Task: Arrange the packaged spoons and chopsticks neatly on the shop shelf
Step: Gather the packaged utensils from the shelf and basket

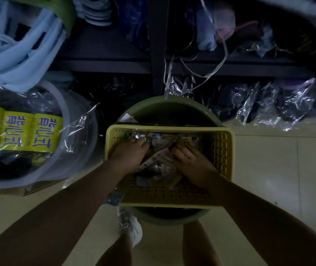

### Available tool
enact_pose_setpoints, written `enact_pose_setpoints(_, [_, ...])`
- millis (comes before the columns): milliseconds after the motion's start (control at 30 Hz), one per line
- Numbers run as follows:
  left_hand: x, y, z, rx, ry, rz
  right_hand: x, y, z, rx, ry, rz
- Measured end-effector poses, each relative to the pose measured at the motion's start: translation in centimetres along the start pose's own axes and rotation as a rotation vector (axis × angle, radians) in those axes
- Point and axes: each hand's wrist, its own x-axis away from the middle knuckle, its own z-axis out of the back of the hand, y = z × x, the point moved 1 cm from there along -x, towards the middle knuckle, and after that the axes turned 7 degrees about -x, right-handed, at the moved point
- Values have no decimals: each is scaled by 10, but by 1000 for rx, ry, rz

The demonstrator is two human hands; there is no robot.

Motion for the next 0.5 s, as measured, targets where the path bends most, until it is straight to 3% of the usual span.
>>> enact_pose_setpoints(167, [-22, 3, -28, -218, -169, 24, -4, 0, 9, 124, 143, 157])
enact_pose_setpoints(333, [-21, 0, -24, -140, -66, -4, -21, 0, -4, -32, -36, -23])
enact_pose_setpoints(500, [3, -2, -5, -31, -55, -65, -11, 0, -8, 61, -11, -106])
